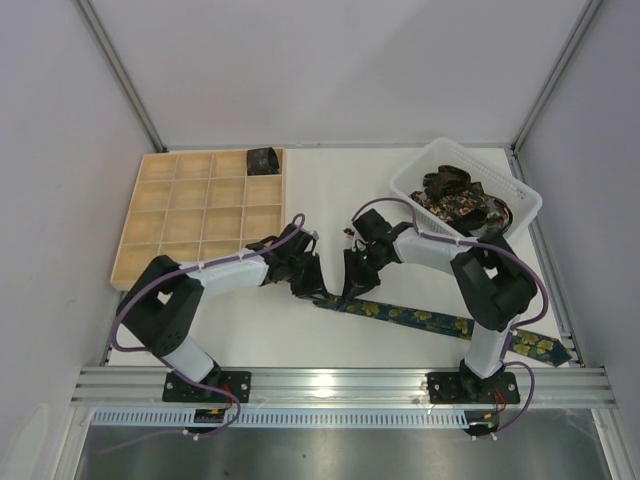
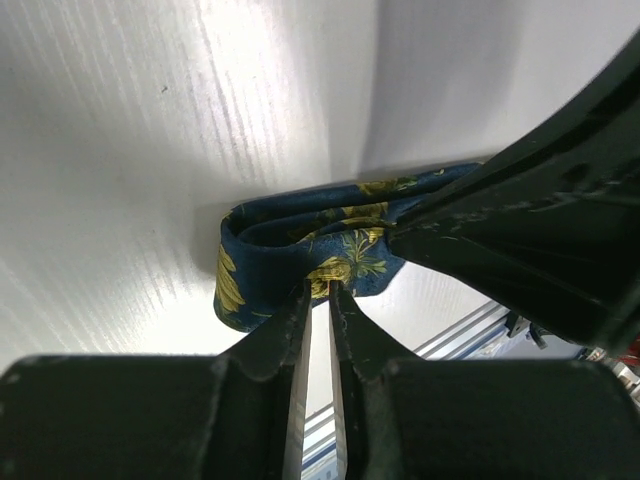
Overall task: Roll the ties
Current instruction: Roll the tie
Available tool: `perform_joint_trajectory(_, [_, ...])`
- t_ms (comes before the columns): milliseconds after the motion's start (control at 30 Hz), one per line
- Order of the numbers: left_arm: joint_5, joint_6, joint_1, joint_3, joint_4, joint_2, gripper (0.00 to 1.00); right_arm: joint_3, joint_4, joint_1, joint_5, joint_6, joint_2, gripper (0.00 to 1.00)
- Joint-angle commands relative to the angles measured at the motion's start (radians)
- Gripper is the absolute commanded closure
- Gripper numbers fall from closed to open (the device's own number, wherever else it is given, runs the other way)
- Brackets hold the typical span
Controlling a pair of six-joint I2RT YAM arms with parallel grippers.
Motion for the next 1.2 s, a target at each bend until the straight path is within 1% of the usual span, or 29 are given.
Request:
perform_joint_trajectory(0, [0.011, 0.023, 0.006, -0.036, 0.040, -0.001, 0.84, 0.047, 0.004, -0.004, 0.004, 0.057, -0.068, 0.84])
perform_joint_trajectory(100, [0.011, 0.020, 0.006, -0.055, 0.052, 0.010, 0.84, 0.049, 0.000, -0.001, 0.027, 0.092, -0.120, 0.79])
perform_joint_trajectory(233, [0.007, 0.023, 0.008, -0.067, 0.065, 0.016, 0.84, 0.020, 0.015, 0.018, 0.010, 0.158, -0.167, 0.77])
perform_joint_trajectory(367, [0.006, 0.026, 0.008, -0.064, 0.069, 0.026, 0.85, -0.022, 0.055, 0.056, 0.001, 0.190, -0.173, 0.80])
perform_joint_trajectory(467, [0.008, 0.026, 0.006, -0.050, 0.061, 0.027, 0.85, -0.045, 0.087, 0.081, -0.002, 0.210, -0.162, 0.85])
perform_joint_trajectory(600, [0.005, 0.031, 0.006, -0.023, 0.045, 0.027, 0.85, -0.051, 0.095, 0.098, 0.016, 0.203, -0.147, 0.86])
perform_joint_trajectory(800, [0.011, 0.026, 0.008, -0.016, 0.034, 0.026, 0.84, -0.051, 0.087, 0.093, 0.015, 0.171, -0.111, 0.86])
perform_joint_trajectory(833, [0.011, 0.026, 0.009, -0.015, 0.034, 0.026, 0.85, -0.049, 0.084, 0.091, 0.022, 0.168, -0.113, 0.84])
perform_joint_trajectory(867, [0.014, 0.026, 0.009, -0.015, 0.034, 0.026, 0.85, -0.057, 0.084, 0.091, 0.033, 0.169, -0.120, 0.79])
perform_joint_trajectory(967, [0.017, 0.020, 0.008, -0.015, 0.035, 0.030, 0.85, -0.086, 0.097, 0.076, 0.049, 0.206, -0.151, 0.70])
perform_joint_trajectory(1033, [0.020, 0.017, 0.008, -0.019, 0.038, 0.032, 0.85, -0.097, 0.087, 0.076, 0.075, 0.238, -0.163, 0.62])
perform_joint_trajectory(1067, [0.020, 0.015, 0.009, -0.019, 0.038, 0.032, 0.85, -0.106, 0.096, 0.078, 0.073, 0.247, -0.176, 0.56])
perform_joint_trajectory(1167, [0.020, 0.017, 0.009, -0.015, 0.034, 0.035, 0.85, -0.140, 0.119, 0.087, 0.085, 0.272, -0.183, 0.52])
